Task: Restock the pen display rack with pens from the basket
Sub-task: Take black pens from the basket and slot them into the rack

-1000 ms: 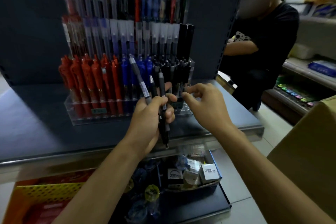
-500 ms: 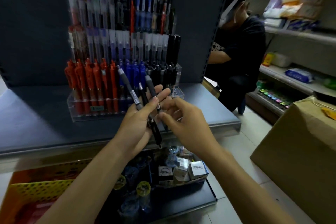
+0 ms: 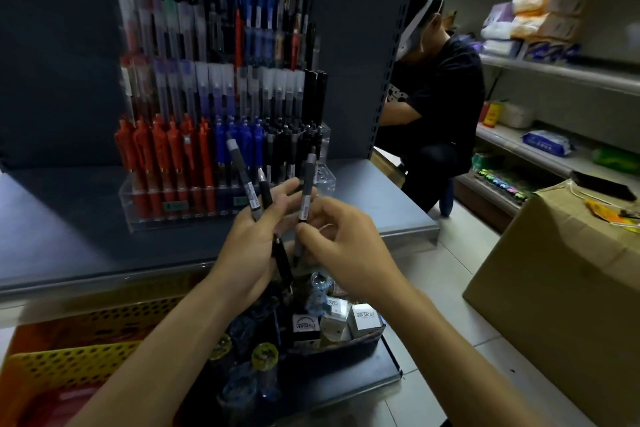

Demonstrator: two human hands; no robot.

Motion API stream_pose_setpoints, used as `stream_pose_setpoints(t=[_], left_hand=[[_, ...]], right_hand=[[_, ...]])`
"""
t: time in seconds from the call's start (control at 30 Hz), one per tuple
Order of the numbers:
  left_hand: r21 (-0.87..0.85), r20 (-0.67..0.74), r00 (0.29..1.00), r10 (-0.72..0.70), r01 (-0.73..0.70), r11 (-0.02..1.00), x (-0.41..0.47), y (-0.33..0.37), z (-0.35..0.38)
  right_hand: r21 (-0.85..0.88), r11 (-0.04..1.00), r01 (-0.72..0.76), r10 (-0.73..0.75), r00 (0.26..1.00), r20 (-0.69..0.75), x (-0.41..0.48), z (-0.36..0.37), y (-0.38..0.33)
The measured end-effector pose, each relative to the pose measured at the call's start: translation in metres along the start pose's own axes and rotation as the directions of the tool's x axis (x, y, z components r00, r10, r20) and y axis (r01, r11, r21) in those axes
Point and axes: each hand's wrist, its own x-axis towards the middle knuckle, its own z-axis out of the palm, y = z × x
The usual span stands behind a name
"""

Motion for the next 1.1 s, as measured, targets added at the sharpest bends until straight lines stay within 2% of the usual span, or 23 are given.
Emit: stream_pose_setpoints(t=[0.1,0.2,0.37,0.6,0.73,0.9,1.1], left_hand=[[0.125,-0.105,0.994,0.02,-0.006,0.992,0.003,0.0,-0.006],[0.172,-0.159,0.987,0.021,0.007,0.985,0.007,0.003,-0.01],[0.103,-0.081,0.996,-0.028,0.036,0.994,0.012,0.011,-0.013],[0.007,0.014,0.997,-0.081,0.081,0.997,0.021,0.015,-0.011],[-0.071,0.051,0.994,-0.098,0.101,0.992,0.027,0.011,-0.01],[0.001,-0.017,1.0,0.011,-0.011,1.0,0.036,0.008,-0.01],[0.057,-0.051,0.997,0.066,-0.063,0.996,0.04,0.006,-0.01]], right_hand=[[0.024,0.999,-0.03,0.031,0.997,-0.073,0.009,-0.008,-0.002],[0.038,0.998,-0.056,0.059,0.993,-0.103,0.022,-0.016,-0.001],[0.02,0.995,-0.096,0.098,0.96,-0.261,0.044,-0.022,0.008],[-0.021,0.998,-0.063,0.05,0.918,-0.393,0.086,-0.038,0.022],[-0.042,0.995,-0.093,0.068,0.912,-0.404,0.108,-0.045,0.033],[-0.075,0.992,-0.098,0.061,0.915,-0.398,0.124,-0.041,0.04],[-0.227,0.97,-0.092,0.005,0.933,-0.359,0.133,-0.027,0.046]])
